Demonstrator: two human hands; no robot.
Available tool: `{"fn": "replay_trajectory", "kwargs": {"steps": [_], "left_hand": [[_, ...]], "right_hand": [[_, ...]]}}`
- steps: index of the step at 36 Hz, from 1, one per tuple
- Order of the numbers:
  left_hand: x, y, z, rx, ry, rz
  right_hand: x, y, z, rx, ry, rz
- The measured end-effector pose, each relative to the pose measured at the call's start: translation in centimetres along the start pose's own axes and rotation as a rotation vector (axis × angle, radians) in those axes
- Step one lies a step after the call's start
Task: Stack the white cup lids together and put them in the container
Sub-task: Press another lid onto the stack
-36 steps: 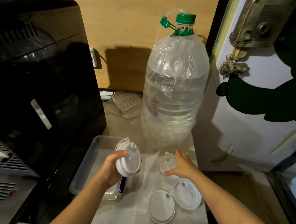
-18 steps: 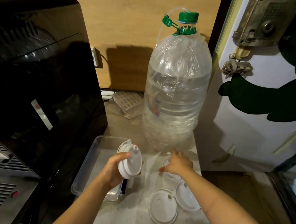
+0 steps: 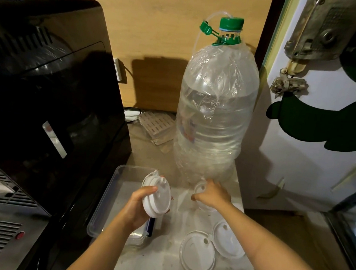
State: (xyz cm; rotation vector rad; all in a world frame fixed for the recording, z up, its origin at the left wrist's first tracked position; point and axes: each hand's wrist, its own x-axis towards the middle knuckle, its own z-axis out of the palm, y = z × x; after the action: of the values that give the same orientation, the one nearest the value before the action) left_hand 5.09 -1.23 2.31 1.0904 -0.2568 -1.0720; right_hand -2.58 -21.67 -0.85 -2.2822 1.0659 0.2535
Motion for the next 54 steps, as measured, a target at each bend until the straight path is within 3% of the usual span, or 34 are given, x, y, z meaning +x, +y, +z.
{"fn": "replay_trajectory", "kwargs": {"steps": [7,15,23,30,43,51,54], "left_hand": [[0.6,-0.2,0.3,-0.048,0.071,-0.032],[1.3,-0.2,0.9,-0.171,0.081,-0.039],[2.2,-0.3,1.8,-0.234,0.082,-0.018],[2.1,-0.1,2.9,-0.274,-0.052,0.058],[1.8,0.2,3.1,-0.339,-0.119,0.138],[1.4,0.4,3.5,-0.379,-0.182,0.175],[1.2,0.5,3.9,-0.365,-0.203,0.195]], "right_hand": [[-1.1,-2.9,-3.2,0.622,-0.064,-0.105],[-4.0,-4.2,-5.6,1.399,-0.443,-0.128],[-5.7,-4.7,-5.8,1.784,-0.846,-0.219],[-6.4,-5.6,-4.5,1.764,-0.846,-0.281],[-7.1,-6.3,-4.2,1.6,-0.474,-0.282],[-8.3,-5.8,-3.9,1.041,-0.124,-0.455],[-8.6,-5.6,-3.7,0.926,-0.091,-0.484]]}}
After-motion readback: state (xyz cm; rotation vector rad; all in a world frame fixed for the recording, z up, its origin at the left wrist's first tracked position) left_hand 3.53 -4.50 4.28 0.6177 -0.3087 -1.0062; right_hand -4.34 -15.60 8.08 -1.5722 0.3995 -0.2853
